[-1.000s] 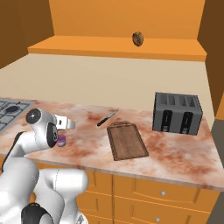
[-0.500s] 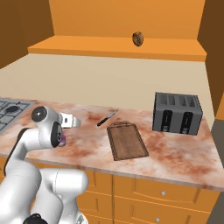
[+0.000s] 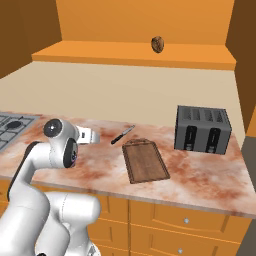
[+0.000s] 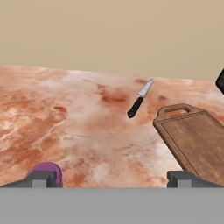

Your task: Pick the bread, place it on the cutting board, pick the jam, place it on the counter, and close the cabinet.

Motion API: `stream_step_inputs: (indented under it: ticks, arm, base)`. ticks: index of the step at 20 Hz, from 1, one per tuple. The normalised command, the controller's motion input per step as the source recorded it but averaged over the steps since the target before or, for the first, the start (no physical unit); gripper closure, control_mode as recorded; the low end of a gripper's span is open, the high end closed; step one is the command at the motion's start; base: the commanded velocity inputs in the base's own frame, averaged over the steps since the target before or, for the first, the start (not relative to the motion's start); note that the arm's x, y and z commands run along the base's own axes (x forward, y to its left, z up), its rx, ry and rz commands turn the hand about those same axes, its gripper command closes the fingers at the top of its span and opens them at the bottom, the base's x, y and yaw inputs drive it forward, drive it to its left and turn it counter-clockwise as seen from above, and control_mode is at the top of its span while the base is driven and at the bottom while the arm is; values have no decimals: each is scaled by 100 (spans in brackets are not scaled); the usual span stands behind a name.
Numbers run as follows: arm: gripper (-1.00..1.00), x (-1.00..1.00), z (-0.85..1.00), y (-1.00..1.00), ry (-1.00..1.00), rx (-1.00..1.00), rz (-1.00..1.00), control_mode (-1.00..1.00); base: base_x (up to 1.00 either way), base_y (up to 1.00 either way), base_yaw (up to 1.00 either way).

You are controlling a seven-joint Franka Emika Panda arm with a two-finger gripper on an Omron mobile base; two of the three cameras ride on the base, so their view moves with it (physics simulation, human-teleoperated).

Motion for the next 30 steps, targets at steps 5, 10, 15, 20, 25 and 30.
stream_step_inputs:
  ticks: [5, 10, 15, 20, 25, 30]
  arm:
    - [-100, -11, 15, -31, -3, 0, 0, -100]
    - [-100, -14, 14, -32, -3, 0, 0, -100]
    - [-100, -13, 13, -31, -3, 0, 0, -100]
    - [-100, -9, 17, -26, -1, 0, 0, -100]
    - [-100, -2, 25, -26, 0, 0, 0, -100]
    - [-100, -3, 26, -26, 0, 0, -2, -100]
  base:
    - [0, 0, 0]
    - [0, 0, 0]
    - [0, 0, 0]
    - [0, 0, 0]
    - [0, 0, 0]
    - [0, 0, 0]
